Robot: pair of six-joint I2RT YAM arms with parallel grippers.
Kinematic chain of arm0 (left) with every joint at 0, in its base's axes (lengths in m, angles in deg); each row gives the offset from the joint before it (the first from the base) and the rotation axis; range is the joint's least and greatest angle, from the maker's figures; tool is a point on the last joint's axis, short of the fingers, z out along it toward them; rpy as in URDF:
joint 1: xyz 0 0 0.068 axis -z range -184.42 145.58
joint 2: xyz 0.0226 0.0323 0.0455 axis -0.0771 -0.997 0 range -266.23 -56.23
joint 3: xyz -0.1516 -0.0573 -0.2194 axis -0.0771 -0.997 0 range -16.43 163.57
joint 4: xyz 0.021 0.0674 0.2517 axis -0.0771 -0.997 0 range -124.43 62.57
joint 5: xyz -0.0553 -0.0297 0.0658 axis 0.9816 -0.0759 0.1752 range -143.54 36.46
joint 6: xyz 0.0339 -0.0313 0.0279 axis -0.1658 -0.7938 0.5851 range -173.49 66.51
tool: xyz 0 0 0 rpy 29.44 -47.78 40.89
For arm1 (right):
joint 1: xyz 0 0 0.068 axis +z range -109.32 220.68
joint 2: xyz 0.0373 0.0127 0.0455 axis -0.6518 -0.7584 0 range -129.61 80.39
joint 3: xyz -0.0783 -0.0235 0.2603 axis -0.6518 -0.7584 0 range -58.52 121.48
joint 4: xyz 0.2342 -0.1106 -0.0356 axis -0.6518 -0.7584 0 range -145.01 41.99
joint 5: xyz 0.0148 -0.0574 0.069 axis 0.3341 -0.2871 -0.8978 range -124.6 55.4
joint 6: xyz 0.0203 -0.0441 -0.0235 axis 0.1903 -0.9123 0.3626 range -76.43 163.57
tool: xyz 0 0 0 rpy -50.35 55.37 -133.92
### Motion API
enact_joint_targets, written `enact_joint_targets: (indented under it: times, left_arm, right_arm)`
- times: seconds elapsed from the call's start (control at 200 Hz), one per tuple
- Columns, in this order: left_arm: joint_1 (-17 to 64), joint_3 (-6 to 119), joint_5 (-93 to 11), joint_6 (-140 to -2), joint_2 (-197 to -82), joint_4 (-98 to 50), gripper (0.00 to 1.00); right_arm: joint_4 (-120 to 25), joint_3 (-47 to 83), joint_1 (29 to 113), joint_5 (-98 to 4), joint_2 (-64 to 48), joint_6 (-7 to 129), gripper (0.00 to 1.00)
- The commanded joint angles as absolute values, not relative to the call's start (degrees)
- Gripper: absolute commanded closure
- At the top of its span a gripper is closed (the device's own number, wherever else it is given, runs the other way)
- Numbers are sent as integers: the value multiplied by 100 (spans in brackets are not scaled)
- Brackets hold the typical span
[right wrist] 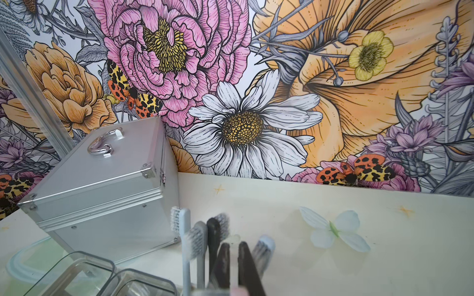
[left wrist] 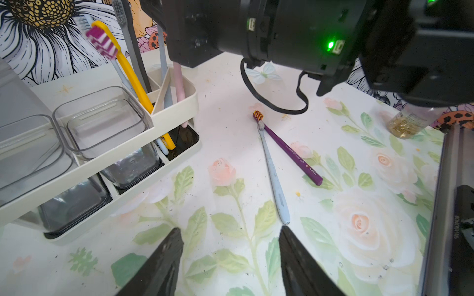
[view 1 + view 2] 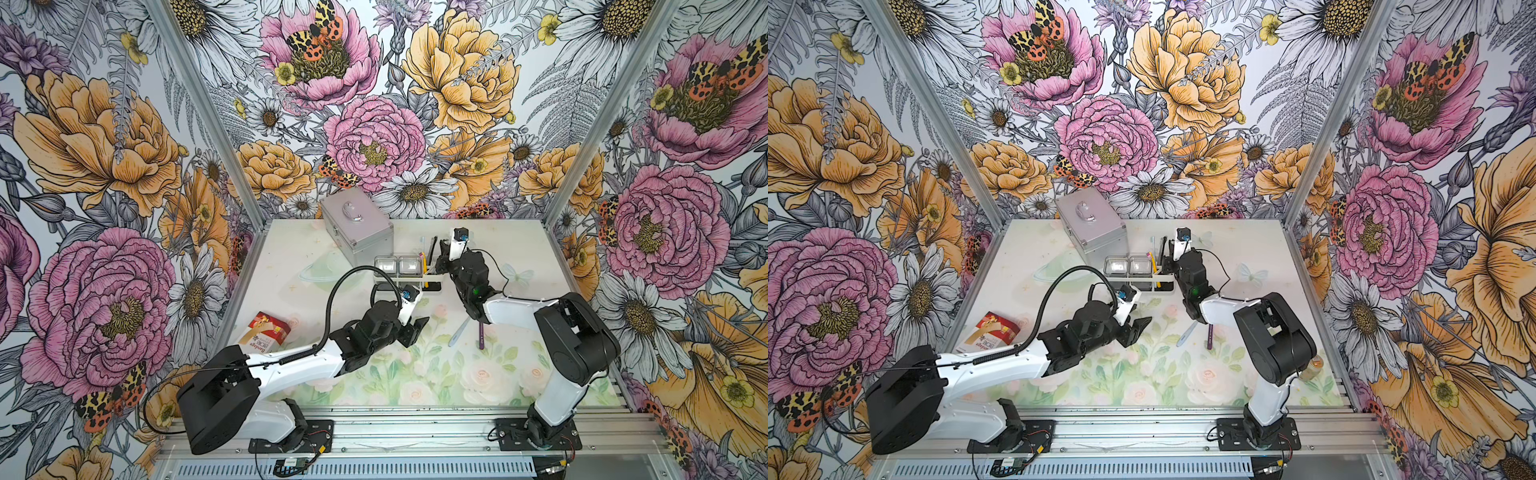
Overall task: Place the toothbrush into the toothbrush holder
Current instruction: Place the toothbrush in the toothbrush holder.
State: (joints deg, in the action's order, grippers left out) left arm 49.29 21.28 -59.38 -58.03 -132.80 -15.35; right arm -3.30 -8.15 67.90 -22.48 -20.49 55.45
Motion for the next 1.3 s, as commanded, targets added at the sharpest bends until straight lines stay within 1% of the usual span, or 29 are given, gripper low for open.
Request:
enact_joint_targets:
  times: [0.0, 0.876, 0.926, 1.021, 1.116, 1.206, 1.296]
  left_arm:
    - [4871, 2095, -5797, -5859, -13260, -1479, 39]
    - [4849, 2094, -5740, -5872, -13313, -1495, 39]
    - [4849, 2105, -5740, -5873, -13330, -1495, 39]
    - [4856, 2118, -5739, -5870, -13366, -1493, 39]
    - [4849, 2119, -5714, -5877, -13368, -1493, 39]
    - [4850, 2118, -5710, -5885, -13357, -1487, 39]
    - [4845, 2113, -5705, -5884, -13342, -1494, 38]
  right_arm:
    - [0, -908, 6863, -2012, -2190, 5473, 100]
    - [558, -1116, 6932, -1737, -2517, 5369, 100]
    - [651, -1157, 6942, -1732, -2500, 5351, 88]
    - [657, -1171, 6937, -1731, -2457, 5297, 81]
    - [657, -1200, 6936, -1709, -2386, 5288, 66]
    - [659, -1207, 6950, -1695, -2344, 5266, 59]
    - [651, -1202, 6957, -1676, -2332, 5258, 56]
